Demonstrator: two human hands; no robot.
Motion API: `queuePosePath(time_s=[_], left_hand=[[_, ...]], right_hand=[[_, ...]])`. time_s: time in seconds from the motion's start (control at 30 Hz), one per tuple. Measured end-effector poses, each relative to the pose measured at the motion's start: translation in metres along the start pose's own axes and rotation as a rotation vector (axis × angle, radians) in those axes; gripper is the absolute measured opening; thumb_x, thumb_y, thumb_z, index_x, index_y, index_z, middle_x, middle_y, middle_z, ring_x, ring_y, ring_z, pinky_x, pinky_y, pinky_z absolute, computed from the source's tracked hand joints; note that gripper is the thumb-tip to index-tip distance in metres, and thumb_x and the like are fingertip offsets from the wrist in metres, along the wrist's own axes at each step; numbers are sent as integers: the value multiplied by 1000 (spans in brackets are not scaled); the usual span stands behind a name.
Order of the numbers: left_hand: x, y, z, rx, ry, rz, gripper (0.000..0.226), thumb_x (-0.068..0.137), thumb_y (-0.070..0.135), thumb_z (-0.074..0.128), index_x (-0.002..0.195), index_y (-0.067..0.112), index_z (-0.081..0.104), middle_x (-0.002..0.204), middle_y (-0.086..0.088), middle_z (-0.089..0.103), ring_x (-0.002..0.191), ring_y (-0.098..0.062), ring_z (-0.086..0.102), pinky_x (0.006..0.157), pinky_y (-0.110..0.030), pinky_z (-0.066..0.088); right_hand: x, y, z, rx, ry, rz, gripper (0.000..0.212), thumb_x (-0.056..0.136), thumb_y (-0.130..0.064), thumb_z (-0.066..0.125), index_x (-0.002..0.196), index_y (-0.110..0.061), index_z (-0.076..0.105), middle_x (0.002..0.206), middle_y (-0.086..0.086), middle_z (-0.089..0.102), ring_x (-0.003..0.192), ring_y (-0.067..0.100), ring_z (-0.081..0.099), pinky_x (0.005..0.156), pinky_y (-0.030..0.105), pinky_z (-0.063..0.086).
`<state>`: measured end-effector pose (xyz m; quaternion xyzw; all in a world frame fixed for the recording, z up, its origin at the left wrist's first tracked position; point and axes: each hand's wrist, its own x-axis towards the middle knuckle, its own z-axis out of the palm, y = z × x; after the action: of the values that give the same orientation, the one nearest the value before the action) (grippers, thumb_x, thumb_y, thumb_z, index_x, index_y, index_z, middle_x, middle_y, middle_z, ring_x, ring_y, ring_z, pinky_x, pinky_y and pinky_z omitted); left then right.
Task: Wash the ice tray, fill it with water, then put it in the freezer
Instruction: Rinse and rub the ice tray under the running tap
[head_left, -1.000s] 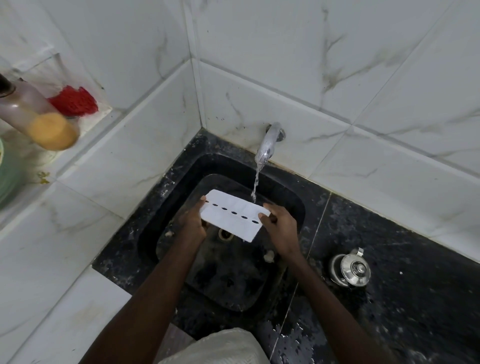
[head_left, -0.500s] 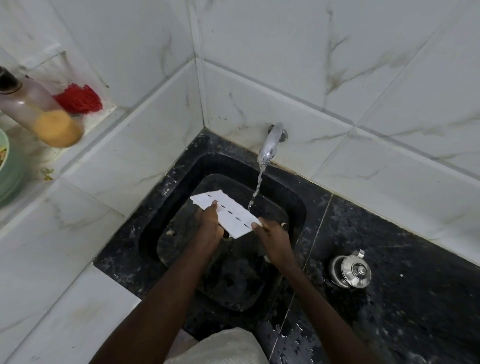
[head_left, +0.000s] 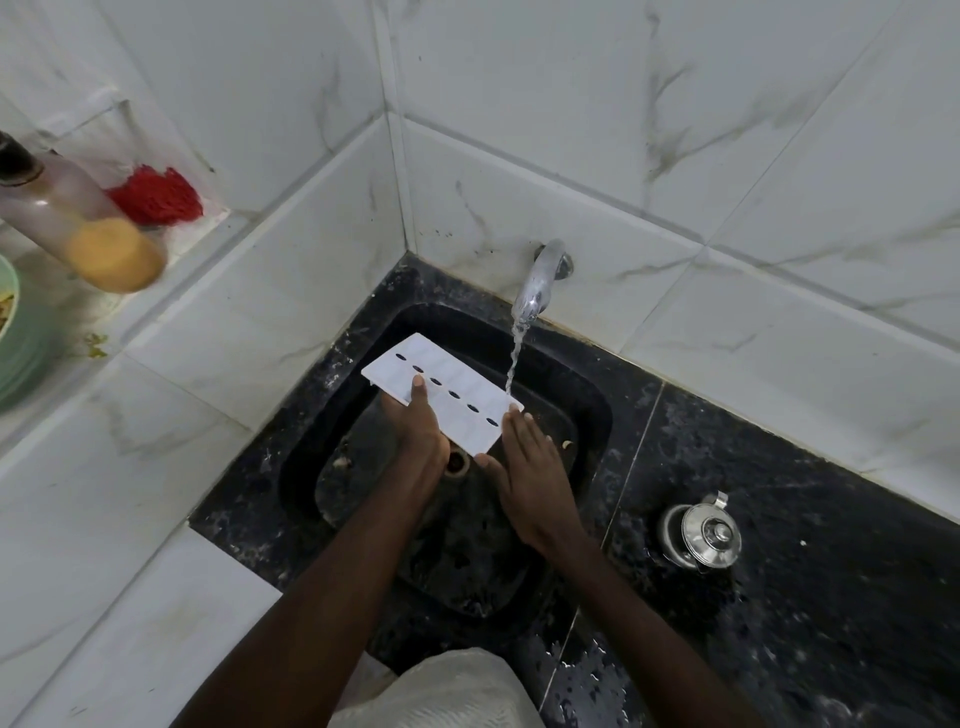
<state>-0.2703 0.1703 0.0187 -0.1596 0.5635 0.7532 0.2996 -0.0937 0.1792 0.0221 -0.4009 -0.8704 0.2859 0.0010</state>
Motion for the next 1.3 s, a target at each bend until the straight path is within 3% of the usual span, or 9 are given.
queuePosePath(time_s=[0.2,0.27,0.37,0.53,0.73,0.87,0.97,1.13,1.3], left_hand=[[-3,-3,0,-36,-21,54,52,105,3,52,152,14,36,137,-6,59,106,-19,67,95,-43,57],[-1,-4,2,-21,-11,70,51,105,4,53,153,13,36,139,-7,58,110,-22,67,91,-40,58],[4,-3,3,-68,18,58,54,105,3,51,155,12,34,146,-9,55,122,-27,62,98,-45,55],[4,-5,3,-86,-11,19,48,106,3,50,151,14,39,127,-1,60,109,-21,63,92,-42,55],[17,1,-14,-36,-27,-59,33,102,7,58,134,15,54,124,-8,68,94,-20,72,89,-48,58],[15,0,-18,2,-170,-80,42,101,3,58,142,8,49,120,-11,71,106,-33,70,98,-60,53],[5,-4,-19,26,-283,-115,45,101,4,58,145,5,46,132,-23,65,119,-46,64,100,-68,49],[-13,-5,-15,102,-410,-99,40,100,2,57,138,13,48,116,-11,74,94,-31,74,75,-48,62],[-1,-2,-24,147,-338,-83,61,99,4,62,153,12,34,136,-23,62,109,-40,67,75,-47,63]], right_hand=[[21,9,-14,-41,32,26,92,95,-80,-1,165,-21,3,172,-10,-8,158,10,-15,130,47,-1],[19,1,-13,-28,18,-1,95,93,-81,-1,165,-19,1,172,-8,-9,158,11,-16,129,45,-3],[14,-1,-14,-61,-10,-55,90,96,-77,3,165,-19,1,171,-8,-10,157,10,-17,129,45,-5],[33,7,-25,-72,24,4,86,99,-75,5,165,-20,0,171,-8,-10,157,11,-18,129,47,-6],[36,14,-30,-180,-25,-134,86,100,-75,2,165,-20,1,172,-6,-9,157,11,-16,129,46,-5],[56,13,-43,-179,-117,-155,89,96,-76,-3,165,-20,-2,172,-4,-7,158,12,-14,130,47,-2],[73,7,-49,-179,-191,-198,86,99,-74,3,164,-20,-7,172,-5,-11,158,12,-14,130,45,-2],[89,6,-52,-184,-254,-197,81,103,-69,12,164,-20,-7,172,-6,-13,158,14,-12,130,46,0],[68,19,-51,-131,-307,-206,80,102,-71,14,164,-24,-9,171,-10,-14,156,7,-15,129,39,-3]])
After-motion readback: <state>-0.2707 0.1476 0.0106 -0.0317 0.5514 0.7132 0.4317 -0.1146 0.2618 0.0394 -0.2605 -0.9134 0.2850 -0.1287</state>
